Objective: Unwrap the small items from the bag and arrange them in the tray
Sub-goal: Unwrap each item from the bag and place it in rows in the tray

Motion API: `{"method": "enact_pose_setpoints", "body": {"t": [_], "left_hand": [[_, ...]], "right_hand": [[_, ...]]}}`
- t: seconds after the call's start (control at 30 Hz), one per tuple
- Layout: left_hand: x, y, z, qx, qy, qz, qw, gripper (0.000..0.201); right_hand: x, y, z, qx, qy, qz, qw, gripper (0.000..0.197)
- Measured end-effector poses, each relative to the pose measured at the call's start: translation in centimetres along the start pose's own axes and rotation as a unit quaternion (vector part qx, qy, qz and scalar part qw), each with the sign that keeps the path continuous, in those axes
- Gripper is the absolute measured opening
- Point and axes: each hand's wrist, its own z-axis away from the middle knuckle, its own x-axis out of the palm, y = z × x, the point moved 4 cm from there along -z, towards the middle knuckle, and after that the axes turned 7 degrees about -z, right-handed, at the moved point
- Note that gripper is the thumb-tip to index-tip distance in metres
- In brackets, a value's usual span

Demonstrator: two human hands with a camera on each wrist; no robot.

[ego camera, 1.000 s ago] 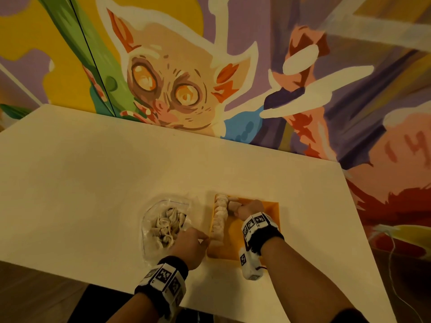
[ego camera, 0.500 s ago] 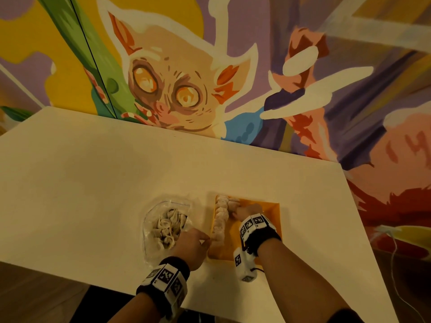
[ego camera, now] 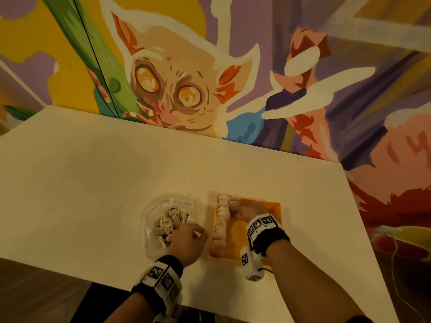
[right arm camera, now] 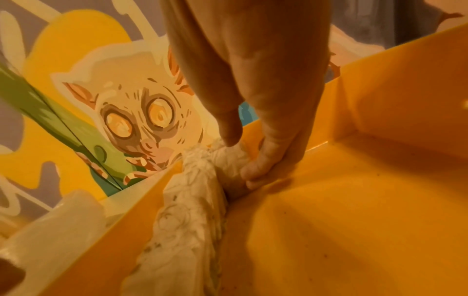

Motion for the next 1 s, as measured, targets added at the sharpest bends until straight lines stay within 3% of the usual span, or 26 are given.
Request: {"method": "enact_pose_setpoints", "body": {"t": [0.03, 0.07, 0.13, 0.2, 0.33, 0.43, 0.5, 0.6, 0.73, 0.93, 1.0], "left_hand": [[-0.5, 0.0, 0.0, -0.023, 0.007, 0.071, 0.997, 0.024], [-0.8, -0.1, 0.1, -0.058, 0.002, 0.166, 0.984, 0.025], [-1.4, 0.1, 0.4, -0.135, -0.031, 0.356, 0.924, 0.028], [-2.2, 0.4, 0.7, -0.168, -0.06, 0.459, 0.87, 0.035], [-3.5, 1.1, 1.3, -0.181, -0.078, 0.578, 0.792, 0.045], [-4.4, 1.5, 2.0, -0.182, -0.064, 0.619, 0.761, 0.047], [-4.7, 1.5, 2.4, -0.188, -0.061, 0.63, 0.751, 0.051], [-5.1, 1.7, 3.1, -0.182, -0.069, 0.636, 0.746, 0.052], [-5.6, 1.8, 4.3, -0.159, -0.072, 0.65, 0.74, 0.045], [-6.5, 1.2, 5.4, -0.115, -0.079, 0.608, 0.781, 0.032], [-7.0, 1.3, 5.8, -0.09, -0.086, 0.601, 0.79, 0.038]], "right_hand": [[0.0, -0.5, 0.8, 0.028, -0.001, -0.006, 1.0, 0.018], [-0.3, -0.5, 1.2, 0.007, 0.009, 0.006, 1.0, 0.014], [-0.9, -0.3, 1.8, 0.015, 0.046, -0.031, 0.998, 0.009], [-0.6, -0.8, 3.5, -0.016, 0.056, -0.051, 0.997, 0.008], [2.2, -3.8, 9.8, -0.146, -0.077, -0.066, 0.984, 0.005], [4.6, -4.4, 14.1, -0.202, -0.204, -0.046, 0.957, 0.011], [5.5, -4.5, 16.2, -0.226, -0.264, -0.007, 0.938, 0.024], [6.1, -4.1, 17.4, -0.242, -0.278, 0.02, 0.929, 0.036], [6.8, -4.1, 18.0, -0.291, -0.213, 0.045, 0.932, 0.013], [6.5, -2.9, 17.6, -0.22, -0.166, -0.07, 0.959, 0.006], [6.1, -2.9, 17.5, -0.208, -0.155, -0.113, 0.959, 0.006]]}}
